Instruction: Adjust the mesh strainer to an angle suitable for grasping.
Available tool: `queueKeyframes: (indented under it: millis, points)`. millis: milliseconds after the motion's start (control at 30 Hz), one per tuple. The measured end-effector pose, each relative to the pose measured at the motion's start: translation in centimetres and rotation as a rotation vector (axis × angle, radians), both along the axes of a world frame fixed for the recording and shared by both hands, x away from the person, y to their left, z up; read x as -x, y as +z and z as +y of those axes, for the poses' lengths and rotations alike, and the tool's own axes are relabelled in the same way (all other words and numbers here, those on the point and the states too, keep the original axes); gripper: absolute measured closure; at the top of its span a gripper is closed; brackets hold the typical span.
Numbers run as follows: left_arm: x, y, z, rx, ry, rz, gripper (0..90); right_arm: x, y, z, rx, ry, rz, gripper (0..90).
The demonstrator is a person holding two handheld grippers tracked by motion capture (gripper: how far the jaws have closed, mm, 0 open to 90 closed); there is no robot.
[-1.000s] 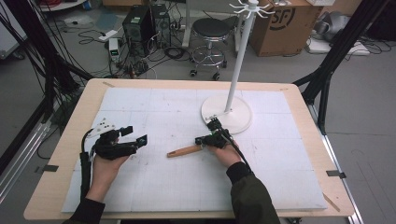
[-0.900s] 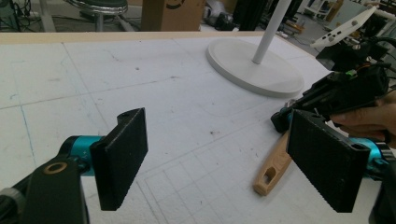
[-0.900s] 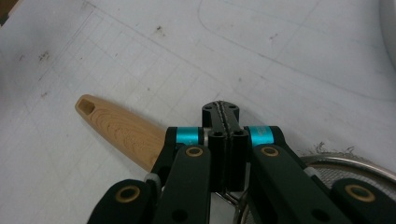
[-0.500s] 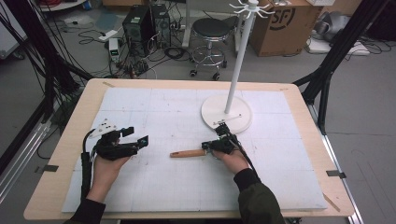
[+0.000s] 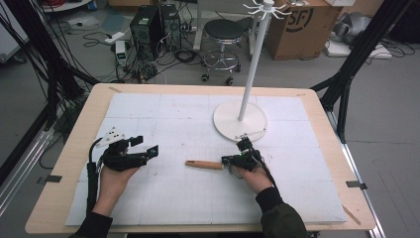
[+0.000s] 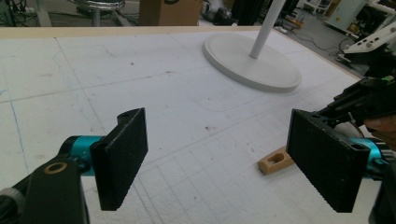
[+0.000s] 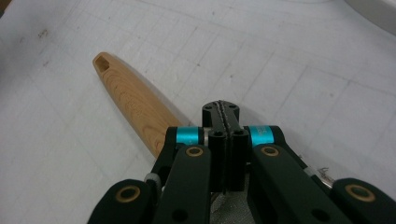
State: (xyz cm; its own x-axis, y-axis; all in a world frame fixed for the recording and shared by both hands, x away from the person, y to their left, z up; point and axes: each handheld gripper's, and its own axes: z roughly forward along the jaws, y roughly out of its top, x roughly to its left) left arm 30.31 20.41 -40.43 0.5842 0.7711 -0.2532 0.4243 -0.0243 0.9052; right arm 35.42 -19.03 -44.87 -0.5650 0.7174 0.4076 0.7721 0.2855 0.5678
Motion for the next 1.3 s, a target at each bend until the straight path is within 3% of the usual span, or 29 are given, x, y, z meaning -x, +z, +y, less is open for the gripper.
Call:
queueKeyframes:
  millis: [233,533,667,800,967,1300]
  points:
    - [0.2,0.0,-0.1,-0.001,-0.006,-0.004,21.5,1.1,-0.3,-1.5,-0.025,-0.013,-0.004,90.0]
    - [0.2,-0.1,0.0,0.001,-0.003,-0.005,21.5,1.8,-0.2,-2.7,-0.024,-0.016,-0.004,90.0]
    - [0.3,-0.2,0.0,-0.001,-0.001,0.001,21.5,2.4,0.0,-2.7,0.017,-0.019,-0.033,90.0]
    - [0.3,-0.2,0.2,0.006,-0.004,0.006,21.7,2.6,-0.2,-3.6,-0.019,-0.035,-0.016,90.0]
    - [0.3,-0.3,0.1,0.007,-0.002,0.007,21.8,3.2,-0.1,-4.6,-0.007,-0.044,-0.015,90.0]
    - [0.4,-0.3,0.0,0.004,-0.008,0.007,21.8,4.3,-0.4,-6.4,-0.031,-0.09,-0.021,90.0]
